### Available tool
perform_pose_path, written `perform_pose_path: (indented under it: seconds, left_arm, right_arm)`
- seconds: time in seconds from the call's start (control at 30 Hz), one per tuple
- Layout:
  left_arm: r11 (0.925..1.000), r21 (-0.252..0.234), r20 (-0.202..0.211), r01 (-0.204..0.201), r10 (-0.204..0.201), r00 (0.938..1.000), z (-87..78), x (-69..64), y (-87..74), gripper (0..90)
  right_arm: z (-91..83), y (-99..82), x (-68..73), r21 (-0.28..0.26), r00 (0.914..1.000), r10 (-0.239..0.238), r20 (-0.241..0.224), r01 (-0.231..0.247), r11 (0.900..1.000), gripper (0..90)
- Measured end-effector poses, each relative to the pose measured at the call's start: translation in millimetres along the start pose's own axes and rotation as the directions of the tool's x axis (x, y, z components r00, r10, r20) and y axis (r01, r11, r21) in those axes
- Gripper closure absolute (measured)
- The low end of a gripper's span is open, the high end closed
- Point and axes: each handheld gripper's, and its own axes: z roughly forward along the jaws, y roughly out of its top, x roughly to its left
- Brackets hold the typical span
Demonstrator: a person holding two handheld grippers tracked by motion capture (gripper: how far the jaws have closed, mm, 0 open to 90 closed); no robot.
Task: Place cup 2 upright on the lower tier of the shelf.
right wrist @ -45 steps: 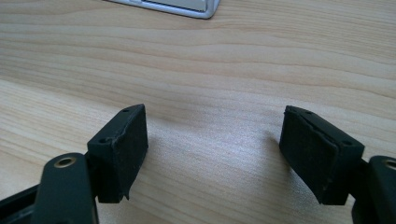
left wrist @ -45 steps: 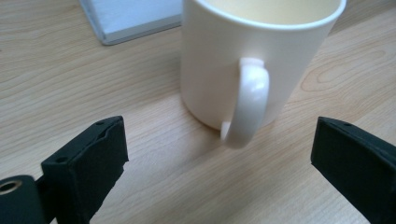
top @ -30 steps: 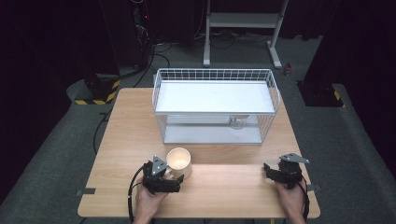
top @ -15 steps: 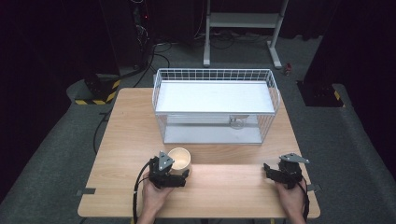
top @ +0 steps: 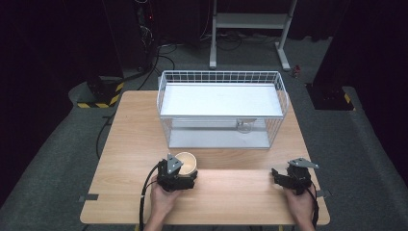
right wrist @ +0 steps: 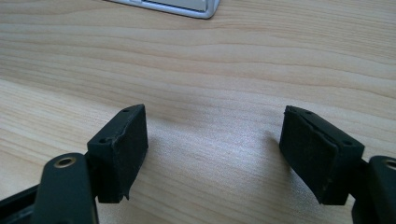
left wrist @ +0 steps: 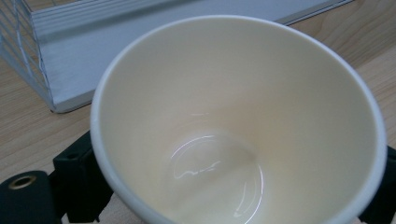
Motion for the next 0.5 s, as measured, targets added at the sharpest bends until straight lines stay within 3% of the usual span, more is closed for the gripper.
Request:
perform_pose_path:
  seconds: [0.5]
  left_arm:
    - [0.9999, -0.003, -0.001, -0.010, 0.010, 0.9999, 1.8, -2.9, 2.1, 8.8]
  right_arm:
    - [0.0, 0.0, 0.0, 0.000, 1.0000, -0.001, 0.000, 0.001, 1.0000, 23.7]
